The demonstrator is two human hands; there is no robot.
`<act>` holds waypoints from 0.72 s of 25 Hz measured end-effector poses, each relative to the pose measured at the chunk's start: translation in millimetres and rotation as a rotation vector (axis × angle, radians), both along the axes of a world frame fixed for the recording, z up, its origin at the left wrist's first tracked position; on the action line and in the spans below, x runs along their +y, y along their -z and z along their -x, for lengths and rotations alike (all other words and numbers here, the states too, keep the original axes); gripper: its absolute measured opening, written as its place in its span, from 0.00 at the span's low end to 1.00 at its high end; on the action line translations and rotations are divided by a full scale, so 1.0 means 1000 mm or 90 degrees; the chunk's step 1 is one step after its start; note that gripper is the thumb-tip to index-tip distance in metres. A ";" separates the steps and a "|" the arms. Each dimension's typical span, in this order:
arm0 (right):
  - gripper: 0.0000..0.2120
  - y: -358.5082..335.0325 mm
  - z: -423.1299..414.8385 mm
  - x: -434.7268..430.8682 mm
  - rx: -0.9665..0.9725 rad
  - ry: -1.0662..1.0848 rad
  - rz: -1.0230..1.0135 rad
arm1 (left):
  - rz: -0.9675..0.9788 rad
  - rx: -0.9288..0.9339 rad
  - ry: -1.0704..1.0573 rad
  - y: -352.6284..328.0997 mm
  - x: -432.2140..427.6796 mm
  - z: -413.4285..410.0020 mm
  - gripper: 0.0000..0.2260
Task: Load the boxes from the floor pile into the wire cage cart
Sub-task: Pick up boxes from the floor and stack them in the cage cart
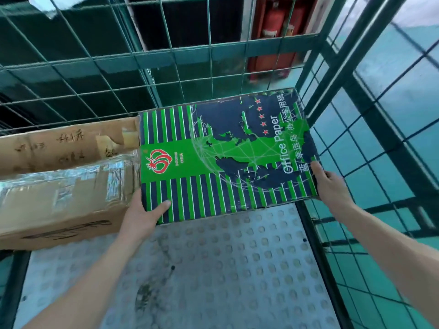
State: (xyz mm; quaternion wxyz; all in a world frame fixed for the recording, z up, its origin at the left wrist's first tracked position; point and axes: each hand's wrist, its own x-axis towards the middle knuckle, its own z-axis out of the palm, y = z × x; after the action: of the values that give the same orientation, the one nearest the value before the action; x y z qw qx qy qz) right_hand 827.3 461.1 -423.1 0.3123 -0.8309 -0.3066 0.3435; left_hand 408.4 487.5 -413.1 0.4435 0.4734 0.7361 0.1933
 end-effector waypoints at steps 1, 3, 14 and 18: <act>0.29 0.008 -0.003 0.010 0.012 -0.002 -0.025 | -0.012 0.004 0.003 0.002 0.004 0.000 0.35; 0.23 0.014 -0.004 0.021 -0.001 -0.012 -0.061 | -0.053 0.018 0.021 0.007 0.010 0.000 0.38; 0.59 0.015 0.019 0.059 0.021 -0.198 -0.021 | -0.074 0.272 0.178 0.014 0.058 0.013 0.49; 0.59 0.015 0.023 0.051 -0.010 -0.235 0.001 | -0.076 0.365 0.246 0.024 0.051 0.018 0.47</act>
State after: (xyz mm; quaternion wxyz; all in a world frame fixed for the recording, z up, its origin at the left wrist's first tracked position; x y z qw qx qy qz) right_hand 804.3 512.3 -437.8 0.2410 -0.7633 -0.4564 0.3887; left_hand 390.7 538.9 -437.3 0.2183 0.6640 0.7151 0.0078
